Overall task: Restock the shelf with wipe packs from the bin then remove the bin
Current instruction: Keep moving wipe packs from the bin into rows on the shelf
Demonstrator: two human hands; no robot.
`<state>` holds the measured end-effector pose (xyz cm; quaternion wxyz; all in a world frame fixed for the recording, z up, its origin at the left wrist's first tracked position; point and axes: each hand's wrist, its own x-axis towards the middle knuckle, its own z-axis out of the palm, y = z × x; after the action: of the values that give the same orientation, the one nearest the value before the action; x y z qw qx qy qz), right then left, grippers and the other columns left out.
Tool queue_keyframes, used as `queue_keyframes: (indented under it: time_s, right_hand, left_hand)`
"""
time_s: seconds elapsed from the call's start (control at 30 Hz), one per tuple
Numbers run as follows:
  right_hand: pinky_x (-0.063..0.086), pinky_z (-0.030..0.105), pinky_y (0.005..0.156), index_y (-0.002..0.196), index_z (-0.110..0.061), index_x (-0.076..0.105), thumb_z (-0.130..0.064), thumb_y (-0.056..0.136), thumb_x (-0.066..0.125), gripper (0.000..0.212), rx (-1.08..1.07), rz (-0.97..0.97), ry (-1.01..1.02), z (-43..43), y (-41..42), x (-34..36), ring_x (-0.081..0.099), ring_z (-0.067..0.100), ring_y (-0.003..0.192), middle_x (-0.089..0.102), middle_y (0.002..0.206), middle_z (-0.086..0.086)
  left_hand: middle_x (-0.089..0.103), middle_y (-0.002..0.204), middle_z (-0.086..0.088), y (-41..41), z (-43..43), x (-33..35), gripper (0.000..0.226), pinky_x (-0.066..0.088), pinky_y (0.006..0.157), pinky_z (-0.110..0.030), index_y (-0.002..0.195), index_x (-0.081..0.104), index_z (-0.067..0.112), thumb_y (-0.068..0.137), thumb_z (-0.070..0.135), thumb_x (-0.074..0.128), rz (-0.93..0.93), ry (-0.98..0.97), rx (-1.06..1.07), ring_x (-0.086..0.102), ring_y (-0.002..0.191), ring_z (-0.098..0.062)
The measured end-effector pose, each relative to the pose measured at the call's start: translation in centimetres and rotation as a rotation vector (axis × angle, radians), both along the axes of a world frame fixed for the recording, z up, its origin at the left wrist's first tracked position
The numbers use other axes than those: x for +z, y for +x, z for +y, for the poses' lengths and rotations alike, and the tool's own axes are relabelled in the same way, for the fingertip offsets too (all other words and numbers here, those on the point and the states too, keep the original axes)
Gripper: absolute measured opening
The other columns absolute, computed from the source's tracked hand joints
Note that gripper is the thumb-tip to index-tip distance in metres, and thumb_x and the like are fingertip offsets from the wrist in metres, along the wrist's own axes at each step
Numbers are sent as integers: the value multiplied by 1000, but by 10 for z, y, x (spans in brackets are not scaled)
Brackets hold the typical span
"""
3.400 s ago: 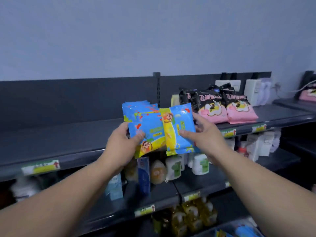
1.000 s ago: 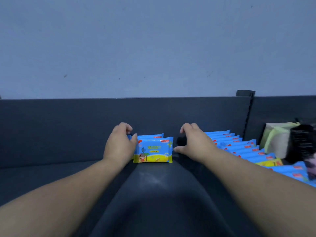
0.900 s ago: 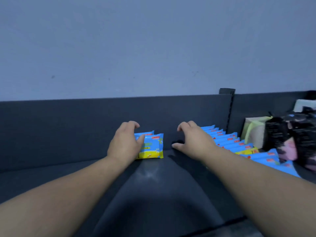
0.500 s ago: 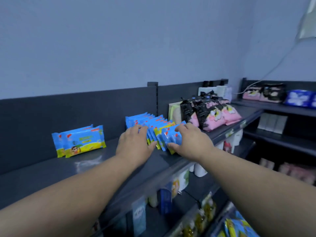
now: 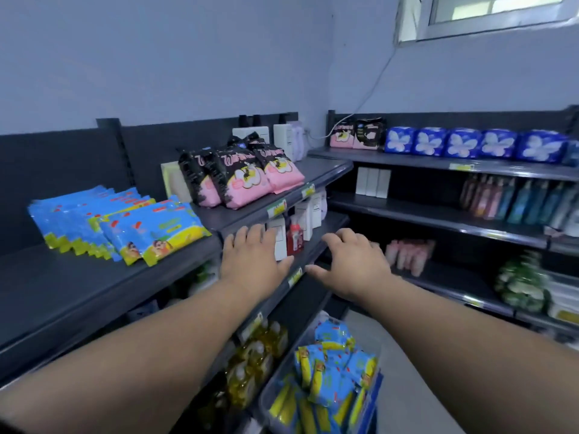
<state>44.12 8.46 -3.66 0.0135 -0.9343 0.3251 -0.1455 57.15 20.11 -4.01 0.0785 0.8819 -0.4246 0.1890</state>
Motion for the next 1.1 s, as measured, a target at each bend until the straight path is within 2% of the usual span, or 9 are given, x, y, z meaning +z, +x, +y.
queue_keyframes:
  time_s: [0.17, 0.33, 0.5, 0.73, 0.8, 0.9, 0.93, 1.03, 1.1]
  right_hand:
    - [28, 45, 111, 144, -29, 31, -71, 83, 45, 76, -71, 50, 55, -76, -57, -31, 29, 27, 138, 26, 152, 1]
    - [31, 46, 110, 143, -28, 34, -73, 82, 45, 76, -142, 120, 125, -127, -84, -69, 31, 27, 136, 30, 150, 2]
    - [27, 47, 113, 148, -27, 27, -73, 85, 41, 79, -182, 212, 227, -151, -80, -118, 27, 28, 140, 22, 155, 4]
    - [26, 42, 112, 147, -28, 27, -69, 88, 41, 74, -249, 298, 367, -172, -45, -192, 29, 25, 139, 24, 155, 2]
    - [27, 42, 111, 146, -28, 29, -68, 88, 42, 72, -275, 321, 398, -177, -31, -215, 32, 25, 137, 26, 153, 1]
    - [29, 41, 109, 145, -29, 31, -67, 87, 45, 71, -314, 339, 453, -183, -7, -250, 35, 25, 135, 29, 151, 1]
    - [30, 40, 108, 145, -29, 32, -66, 86, 47, 71, -323, 343, 473, -184, 0, -262, 36, 24, 135, 30, 151, 1]
    - [36, 37, 104, 143, -30, 34, -66, 84, 51, 72, -335, 365, 533, -184, 17, -301, 41, 24, 131, 34, 148, 0]
    - [37, 37, 103, 144, -29, 33, -66, 83, 52, 74, -335, 385, 577, -182, 24, -327, 42, 25, 130, 33, 148, 0]
  left_hand:
    - [31, 149, -1, -41, -76, -36, 67, 24, 112, -43, 144, 29, 24, 90, 63, 37, 93, 33, -44, 26, 138, -25]
    - [28, 152, -2, -54, -125, -73, 67, 20, 115, -44, 146, 27, 24, 92, 62, 36, 159, 77, -85, 22, 141, -25]
    - [26, 153, -1, -39, -151, -122, 64, 17, 116, -44, 147, 27, 24, 94, 59, 35, 223, 138, -83, 21, 141, -22]
    - [26, 153, -4, 15, -175, -198, 64, 24, 113, -38, 146, 29, 20, 94, 54, 42, 324, 273, -172, 26, 139, -23]
    - [34, 149, -5, 33, -180, -218, 62, 29, 109, -39, 142, 36, 19, 92, 53, 46, 335, 312, -193, 34, 135, -25]
    - [60, 118, -13, 63, -186, -247, 53, 52, 85, -46, 117, 62, 10, 81, 49, 60, 336, 346, -205, 61, 104, -34]
    - [61, 116, -14, 74, -188, -260, 53, 52, 83, -47, 115, 62, 8, 80, 48, 65, 348, 351, -211, 62, 102, -35]
    - [37, 145, -8, 95, -190, -303, 64, 34, 104, -37, 142, 38, 16, 90, 50, 53, 438, 454, -190, 39, 131, -28]
    - [29, 151, -3, 102, -190, -331, 66, 27, 108, -32, 146, 29, 19, 92, 50, 49, 475, 489, -161, 30, 137, -23]
